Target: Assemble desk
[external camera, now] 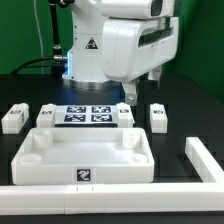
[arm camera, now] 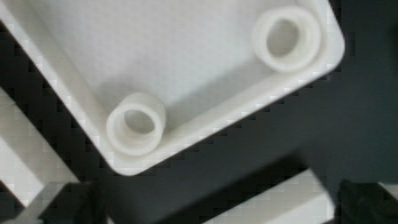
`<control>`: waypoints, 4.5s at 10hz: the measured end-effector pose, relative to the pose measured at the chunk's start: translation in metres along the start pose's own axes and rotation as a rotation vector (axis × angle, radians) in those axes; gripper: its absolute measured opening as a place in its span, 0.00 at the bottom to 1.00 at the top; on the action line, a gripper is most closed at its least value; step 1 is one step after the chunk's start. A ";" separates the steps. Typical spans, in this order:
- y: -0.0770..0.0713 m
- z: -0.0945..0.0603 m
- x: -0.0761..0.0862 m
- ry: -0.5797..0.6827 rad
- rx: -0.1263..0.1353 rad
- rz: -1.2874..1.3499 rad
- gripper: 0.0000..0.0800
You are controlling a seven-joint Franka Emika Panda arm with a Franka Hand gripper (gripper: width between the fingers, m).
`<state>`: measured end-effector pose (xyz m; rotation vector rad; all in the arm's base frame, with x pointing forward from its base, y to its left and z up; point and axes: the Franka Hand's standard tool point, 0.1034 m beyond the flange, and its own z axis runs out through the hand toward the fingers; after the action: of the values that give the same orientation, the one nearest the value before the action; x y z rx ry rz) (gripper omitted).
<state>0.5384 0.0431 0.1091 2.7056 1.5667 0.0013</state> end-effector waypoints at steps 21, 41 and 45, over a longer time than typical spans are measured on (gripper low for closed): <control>-0.016 0.101 -0.103 0.013 0.082 -0.479 0.30; -0.006 0.105 -0.019 0.043 0.083 -0.488 0.07; -0.005 0.103 -0.019 0.043 0.079 -0.486 0.36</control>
Offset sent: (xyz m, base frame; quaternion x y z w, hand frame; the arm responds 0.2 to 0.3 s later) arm -0.0094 -0.0551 -0.0296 0.0329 0.0265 -0.2995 0.9532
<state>0.5252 0.0278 0.0060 2.3131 2.2347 -0.0082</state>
